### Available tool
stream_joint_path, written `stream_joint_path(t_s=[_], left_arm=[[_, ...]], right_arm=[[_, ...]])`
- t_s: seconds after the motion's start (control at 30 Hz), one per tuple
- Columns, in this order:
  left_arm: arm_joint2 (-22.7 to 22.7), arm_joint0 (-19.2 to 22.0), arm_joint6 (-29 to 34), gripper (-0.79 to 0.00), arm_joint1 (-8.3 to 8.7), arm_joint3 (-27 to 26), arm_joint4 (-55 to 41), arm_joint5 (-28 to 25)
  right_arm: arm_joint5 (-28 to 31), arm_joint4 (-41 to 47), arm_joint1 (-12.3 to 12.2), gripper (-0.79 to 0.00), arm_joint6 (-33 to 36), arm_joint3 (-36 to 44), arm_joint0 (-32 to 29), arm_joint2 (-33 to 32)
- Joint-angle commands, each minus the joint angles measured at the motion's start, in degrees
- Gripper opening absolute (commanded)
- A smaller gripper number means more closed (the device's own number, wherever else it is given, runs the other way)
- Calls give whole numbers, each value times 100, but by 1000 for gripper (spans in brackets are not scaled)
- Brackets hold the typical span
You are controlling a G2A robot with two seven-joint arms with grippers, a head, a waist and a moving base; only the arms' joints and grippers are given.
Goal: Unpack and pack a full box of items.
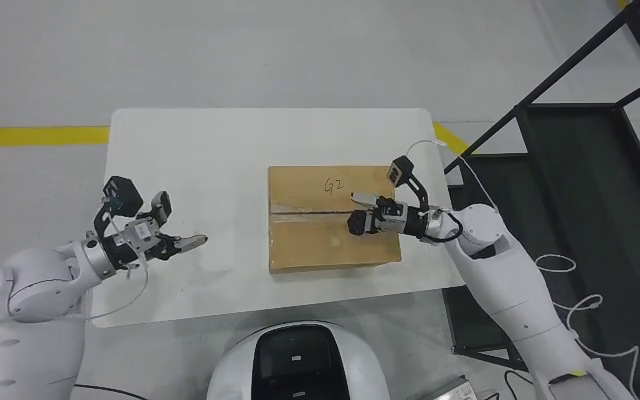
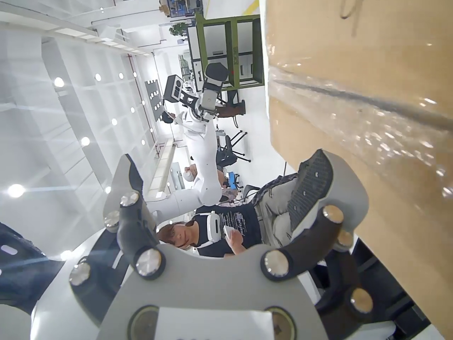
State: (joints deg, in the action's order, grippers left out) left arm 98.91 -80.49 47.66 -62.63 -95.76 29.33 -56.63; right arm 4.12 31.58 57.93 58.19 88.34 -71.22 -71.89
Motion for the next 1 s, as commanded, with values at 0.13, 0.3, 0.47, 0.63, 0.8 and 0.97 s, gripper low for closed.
stream_joint_path(t_s=[0.13,0.3,0.47,0.63,0.8,0.97], left_arm=[[214,-181,-87,0,146,-10,-111,-85],[214,-181,-87,0,146,-10,-111,-85],[214,-181,-87,0,146,-10,-111,-85],[75,-280,-427,0,126,-10,413,362],[18,-346,-1033,0,107,4,1274,673],[18,-346,-1033,0,107,4,1274,673]], right_arm=[[113,-24,32,0,-44,-69,58,137],[113,-24,32,0,-44,-69,58,137],[62,98,49,0,-188,-41,11,163],[-100,143,167,0,-527,9,306,575],[-9,-69,357,0,-599,-143,867,1282],[76,-424,590,0,-1065,-562,1395,1945]])
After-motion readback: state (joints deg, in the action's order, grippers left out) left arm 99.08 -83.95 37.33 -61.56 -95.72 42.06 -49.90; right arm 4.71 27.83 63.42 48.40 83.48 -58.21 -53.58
